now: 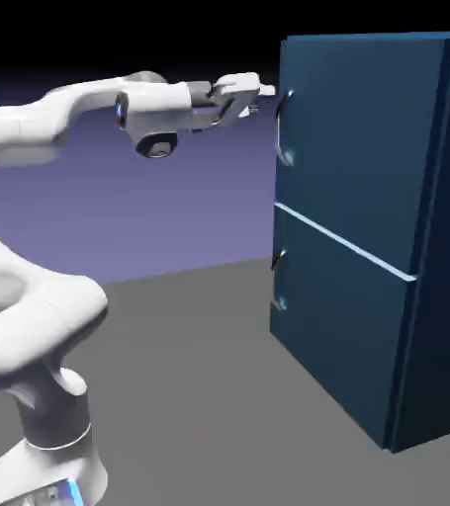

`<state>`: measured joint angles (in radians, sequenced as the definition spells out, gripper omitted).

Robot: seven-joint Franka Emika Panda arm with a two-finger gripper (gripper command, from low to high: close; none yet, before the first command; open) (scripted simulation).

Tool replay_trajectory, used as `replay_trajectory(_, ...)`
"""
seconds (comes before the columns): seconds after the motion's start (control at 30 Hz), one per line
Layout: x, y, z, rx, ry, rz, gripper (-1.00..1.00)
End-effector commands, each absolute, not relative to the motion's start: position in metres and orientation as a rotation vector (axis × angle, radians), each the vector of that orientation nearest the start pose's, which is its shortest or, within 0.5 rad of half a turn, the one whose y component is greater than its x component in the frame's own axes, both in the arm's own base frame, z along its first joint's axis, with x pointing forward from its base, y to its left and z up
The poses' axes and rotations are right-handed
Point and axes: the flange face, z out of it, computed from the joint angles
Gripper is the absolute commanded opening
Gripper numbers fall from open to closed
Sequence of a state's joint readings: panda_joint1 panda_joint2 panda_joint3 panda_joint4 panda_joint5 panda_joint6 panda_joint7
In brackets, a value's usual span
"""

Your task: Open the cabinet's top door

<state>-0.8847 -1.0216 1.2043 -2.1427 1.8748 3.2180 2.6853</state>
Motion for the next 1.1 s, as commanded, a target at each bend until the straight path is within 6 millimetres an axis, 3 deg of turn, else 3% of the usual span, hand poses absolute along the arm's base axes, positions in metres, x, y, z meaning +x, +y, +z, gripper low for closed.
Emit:
replay_trajectory(0.0,0.389,0.249,0.607,0.466,1.498,0.408,0.0)
replay_trajectory(0.13,0.403,0.272,0.572,0.643,1.466,0.582,0.0)
replay_trajectory(0.17,0.403,0.272,0.572,0.643,1.466,0.582,0.0)
replay_trajectory(0.33,0.453,0.27,0.572,0.642,1.466,0.582,0.0)
replay_trajectory(0.37,0.453,0.27,0.572,0.642,1.466,0.582,-1.0)
replay_trajectory(0.4,0.453,0.27,0.572,0.642,1.466,0.582,-1.0)
replay_trajectory(0.73,0.371,0.236,0.572,0.499,1.541,0.736,-1.0)
replay_trajectory(1.07,0.279,0.169,0.572,0.303,1.623,0.933,-1.0)
